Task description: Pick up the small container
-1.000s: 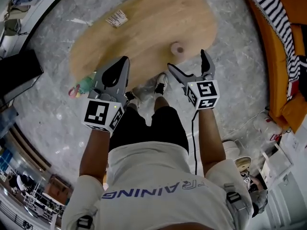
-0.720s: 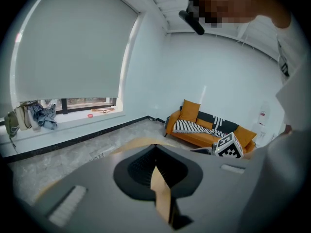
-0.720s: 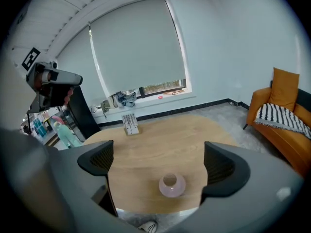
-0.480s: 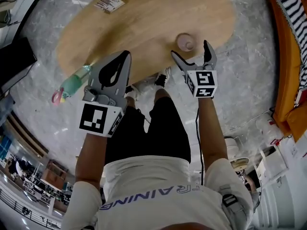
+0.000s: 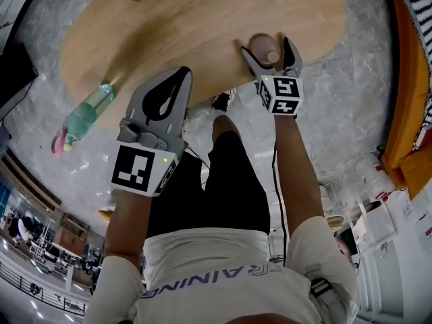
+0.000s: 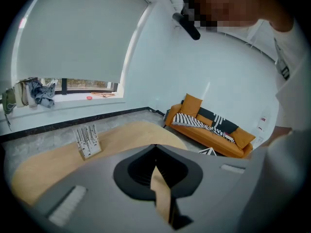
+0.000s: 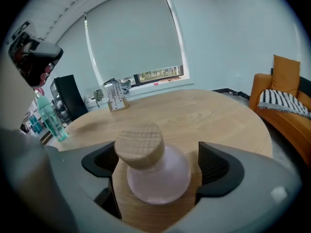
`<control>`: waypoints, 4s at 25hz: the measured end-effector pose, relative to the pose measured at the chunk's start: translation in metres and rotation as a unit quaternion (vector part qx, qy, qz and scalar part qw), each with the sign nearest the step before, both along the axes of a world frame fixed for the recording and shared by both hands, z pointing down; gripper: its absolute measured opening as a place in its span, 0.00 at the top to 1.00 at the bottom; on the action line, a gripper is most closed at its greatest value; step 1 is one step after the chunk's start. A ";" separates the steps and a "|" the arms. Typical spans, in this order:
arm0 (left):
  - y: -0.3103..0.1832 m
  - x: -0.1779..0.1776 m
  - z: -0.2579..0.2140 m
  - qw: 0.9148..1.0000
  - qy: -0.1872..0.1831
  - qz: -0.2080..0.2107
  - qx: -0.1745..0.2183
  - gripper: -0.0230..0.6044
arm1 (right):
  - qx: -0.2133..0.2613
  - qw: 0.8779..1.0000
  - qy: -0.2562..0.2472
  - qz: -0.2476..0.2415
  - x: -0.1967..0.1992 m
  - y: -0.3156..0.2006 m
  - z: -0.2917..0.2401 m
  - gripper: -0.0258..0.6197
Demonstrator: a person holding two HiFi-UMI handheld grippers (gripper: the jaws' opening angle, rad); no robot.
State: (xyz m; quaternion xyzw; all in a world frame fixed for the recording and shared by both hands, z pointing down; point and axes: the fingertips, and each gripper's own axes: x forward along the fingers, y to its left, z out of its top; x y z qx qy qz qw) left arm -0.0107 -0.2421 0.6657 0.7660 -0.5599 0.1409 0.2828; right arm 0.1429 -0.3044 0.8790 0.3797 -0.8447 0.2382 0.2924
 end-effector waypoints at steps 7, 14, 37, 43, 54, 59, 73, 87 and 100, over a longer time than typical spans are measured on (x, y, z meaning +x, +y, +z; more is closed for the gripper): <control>0.005 -0.001 0.010 1.000 0.007 -0.001 -0.012 0.96 | 0.010 0.999 0.033 -0.002 -0.004 0.003 0.023 0.25; 0.004 -0.002 0.013 1.000 0.013 -0.003 -0.018 0.96 | 0.041 0.996 0.075 0.002 -0.010 -0.007 0.029 0.29; 0.025 -0.023 -0.026 1.000 0.012 -0.015 0.001 0.96 | 0.057 0.998 0.033 -0.006 -0.026 -0.007 -0.062 0.30; 0.048 -0.042 -0.087 0.999 0.007 -0.026 0.033 0.96 | 0.083 0.996 0.008 -0.020 -0.045 0.016 -0.164 0.30; 0.075 -0.065 -0.220 0.993 0.008 -0.030 0.117 0.96 | 0.146 0.987 -0.044 -0.054 -0.090 0.047 -0.367 0.30; 0.085 -0.081 -0.282 0.985 -0.001 -0.029 0.167 0.96 | 0.176 0.980 -0.066 -0.063 -0.106 0.063 -0.447 0.30; 0.131 -0.109 -0.401 0.966 0.002 -0.053 0.253 0.96 | 0.259 0.952 -0.139 -0.083 -0.124 0.118 -0.628 0.29; 0.143 -0.100 -0.422 0.960 0.004 -0.036 0.277 0.96 | 0.271 0.949 -0.142 -0.074 -0.122 0.138 -0.641 0.29; 0.147 -0.100 -0.428 0.960 0.007 -0.033 0.279 0.96 | 0.276 0.947 -0.144 -0.075 -0.124 0.145 -0.648 0.29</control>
